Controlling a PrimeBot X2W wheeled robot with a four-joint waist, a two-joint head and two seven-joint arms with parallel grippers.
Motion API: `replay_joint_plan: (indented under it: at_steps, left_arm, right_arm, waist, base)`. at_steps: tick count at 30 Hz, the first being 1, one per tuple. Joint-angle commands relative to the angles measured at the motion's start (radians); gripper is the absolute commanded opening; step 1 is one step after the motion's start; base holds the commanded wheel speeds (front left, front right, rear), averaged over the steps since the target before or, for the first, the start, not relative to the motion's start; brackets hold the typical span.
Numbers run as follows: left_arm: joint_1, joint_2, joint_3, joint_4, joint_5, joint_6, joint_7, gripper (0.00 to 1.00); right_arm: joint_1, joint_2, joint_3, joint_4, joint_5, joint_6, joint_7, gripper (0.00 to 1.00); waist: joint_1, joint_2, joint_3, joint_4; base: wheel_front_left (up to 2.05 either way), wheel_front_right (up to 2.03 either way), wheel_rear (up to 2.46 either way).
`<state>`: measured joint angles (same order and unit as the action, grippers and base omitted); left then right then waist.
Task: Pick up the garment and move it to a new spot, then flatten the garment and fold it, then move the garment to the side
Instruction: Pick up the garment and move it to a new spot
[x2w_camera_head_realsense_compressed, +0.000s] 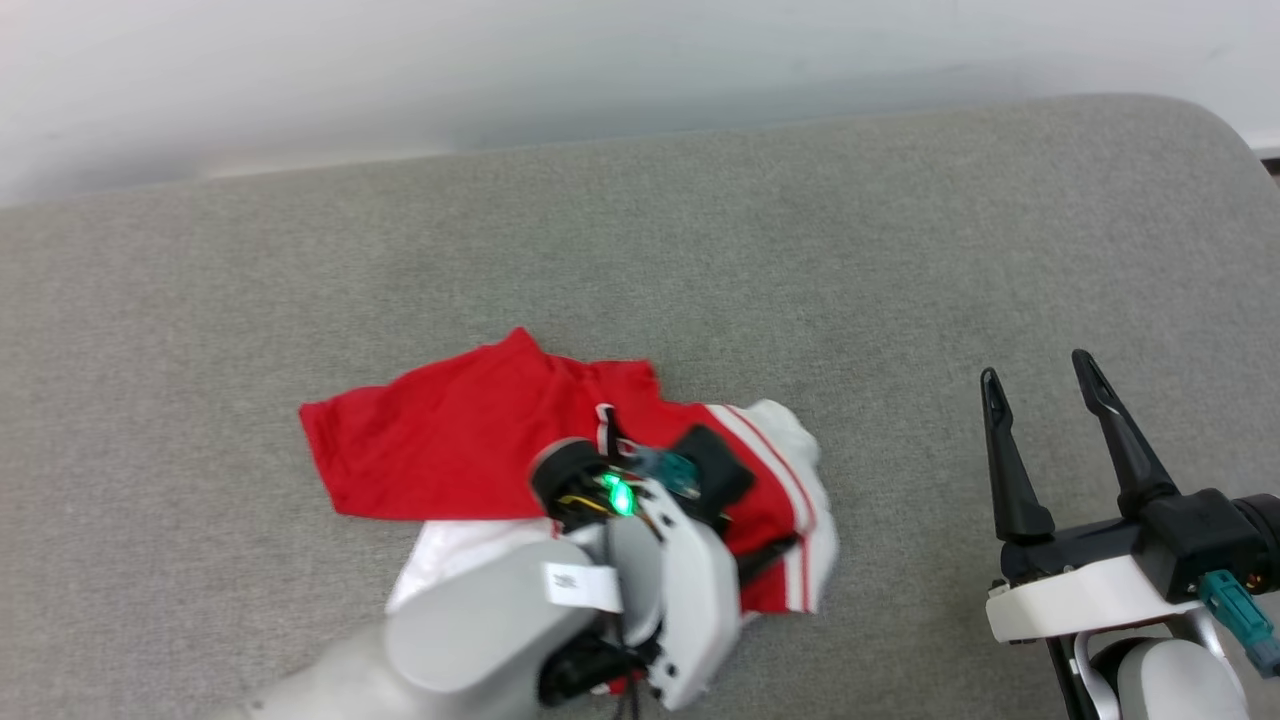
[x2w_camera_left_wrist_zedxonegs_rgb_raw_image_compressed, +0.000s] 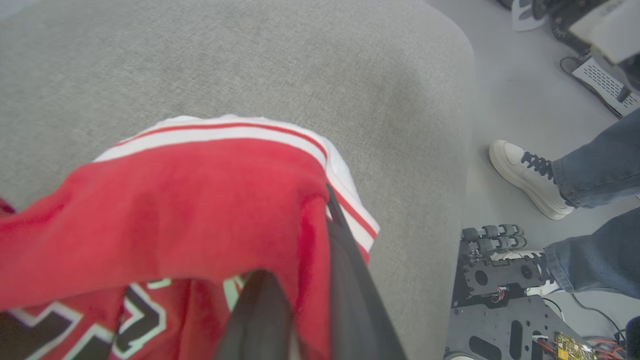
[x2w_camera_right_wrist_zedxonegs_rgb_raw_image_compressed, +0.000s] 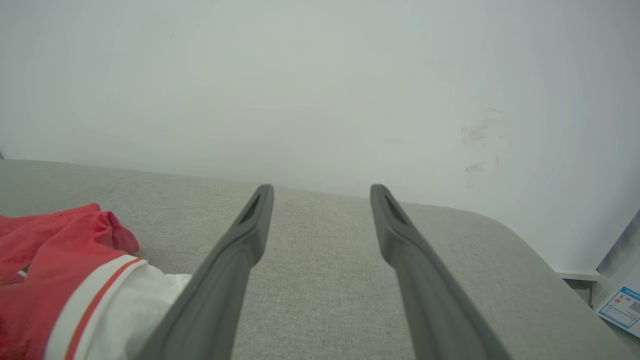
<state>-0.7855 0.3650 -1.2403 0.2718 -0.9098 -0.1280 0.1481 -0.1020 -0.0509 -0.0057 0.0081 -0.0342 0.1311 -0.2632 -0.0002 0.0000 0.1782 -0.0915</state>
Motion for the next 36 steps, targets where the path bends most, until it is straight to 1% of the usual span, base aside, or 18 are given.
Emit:
replay_joint_plan:
  at_steps: [1,3,4,5,8,11,15,18,21,22,26,27,28,30,32,34,36]
  left_arm:
    - [-0.001,-0.020,-0.008,0.012,0.008,-0.002,0.003,0.00]
    - [0.007,-0.059,-0.022,0.041,0.030,-0.002,0.006,0.00]
    - [0.010,-0.074,-0.027,0.059,0.043,-0.002,0.003,0.43]
    - [0.014,-0.085,-0.031,0.079,0.056,-0.003,-0.001,1.00]
    - [0.028,-0.109,-0.035,0.124,0.080,-0.003,-0.015,1.00]
    - [0.040,-0.110,-0.036,0.154,0.082,-0.003,-0.054,1.00]
    - [0.055,-0.087,-0.016,0.180,0.062,-0.003,-0.136,1.00]
    - [0.080,-0.054,0.020,0.177,0.043,0.010,-0.202,1.00]
    - [0.104,0.001,0.073,0.157,0.031,0.052,-0.270,1.00]
    - [0.137,0.072,0.134,0.123,0.027,0.113,-0.349,1.00]
    - [0.223,0.166,0.277,0.054,-0.003,0.209,-0.408,1.00]
    - [0.253,0.193,0.309,0.031,0.008,0.235,-0.412,1.00]
    - [0.282,0.209,0.360,-0.004,0.023,0.261,-0.414,1.00]
    - [0.370,0.227,0.469,-0.083,0.059,0.299,-0.414,1.00]
    - [0.473,0.237,0.562,-0.152,0.113,0.324,-0.413,1.00]
    - [0.565,0.222,0.638,-0.217,0.165,0.333,-0.413,1.00]
    - [0.647,0.193,0.704,-0.274,0.214,0.338,-0.413,1.00]
  right_arm:
    - [-0.003,0.001,-0.001,-0.004,0.005,-0.001,-0.002,1.00]
    - [-0.003,0.001,-0.002,-0.006,0.006,-0.001,-0.002,1.00]
    - [-0.002,0.001,-0.002,-0.006,0.007,-0.001,-0.002,1.00]
    - [-0.002,0.001,-0.001,-0.006,0.009,-0.001,-0.002,1.00]
    - [0.003,0.001,0.004,0.000,0.011,-0.001,-0.002,1.00]
    - [0.014,0.001,0.003,0.009,0.009,-0.001,-0.002,1.00]
    - [0.025,0.001,0.001,0.023,0.003,-0.001,-0.002,1.00]
    - [0.041,0.001,-0.008,0.034,0.003,-0.001,-0.002,1.00]
    - [0.057,0.001,-0.014,0.040,-0.002,-0.001,-0.002,1.00]
    - [0.071,0.001,-0.020,0.046,-0.007,-0.001,-0.002,1.00]
    - [0.087,0.001,-0.021,0.047,-0.007,-0.001,-0.002,1.00]
    - [0.089,0.001,-0.021,0.046,-0.007,-0.001,-0.002,1.00]
    - [0.088,0.001,-0.021,0.045,-0.006,-0.001,-0.002,1.00]
    - [0.092,0.001,-0.024,0.040,-0.004,-0.001,-0.002,1.00]
    - [0.101,0.001,-0.026,0.038,-0.003,-0.001,-0.002,1.00]
    - [0.108,0.001,-0.028,0.035,-0.003,-0.001,-0.002,1.00]
    - [0.113,0.001,-0.034,0.034,-0.002,-0.001,-0.002,1.00]
  waist:
    - [0.0002,0.0000,0.013,-0.012]
    - [0.0002,0.0000,0.019,-0.018]
    - [0.0002,0.0000,0.021,-0.019]
    - [0.0002,0.0000,0.023,-0.020]
    - [0.0002,0.0000,0.023,-0.014]
    - [0.0002,0.0000,0.007,0.007]
    - [0.0002,0.0000,-0.037,0.046]
    - [0.0002,0.0000,-0.075,0.078]
    - [0.0002,0.0000,-0.111,0.111]
    - [0.0002,0.0000,-0.140,0.136]
    - [0.0002,0.0000,-0.167,0.153]
    - [0.0002,0.0000,-0.173,0.154]
    - [0.0002,0.0000,-0.175,0.155]
    - [0.0002,0.0000,-0.180,0.156]
    - [0.0002,0.0000,-0.182,0.155]
    - [0.0002,0.0000,-0.184,0.153]
    - [0.0002,0.0000,-0.186,0.152]
  base:
    - [0.00,0.00,0.00]
    - [0.00,0.00,0.00]
    - [0.00,0.00,0.00]
    - [0.00,0.00,0.00]
    - [0.00,0.00,0.00]
    - [0.00,0.00,0.00]
    - [0.00,0.00,0.00]
    - [0.00,0.00,0.00]
    - [0.00,0.00,0.00]
    - [0.00,0.00,0.00]
    - [0.00,0.00,0.00]
    - [0.00,0.00,0.00]
    - [0.00,0.00,0.00]
    - [0.00,0.00,0.00]
    - [0.00,0.00,0.00]
    - [0.00,0.00,0.00]
    - [0.00,0.00,0.00]
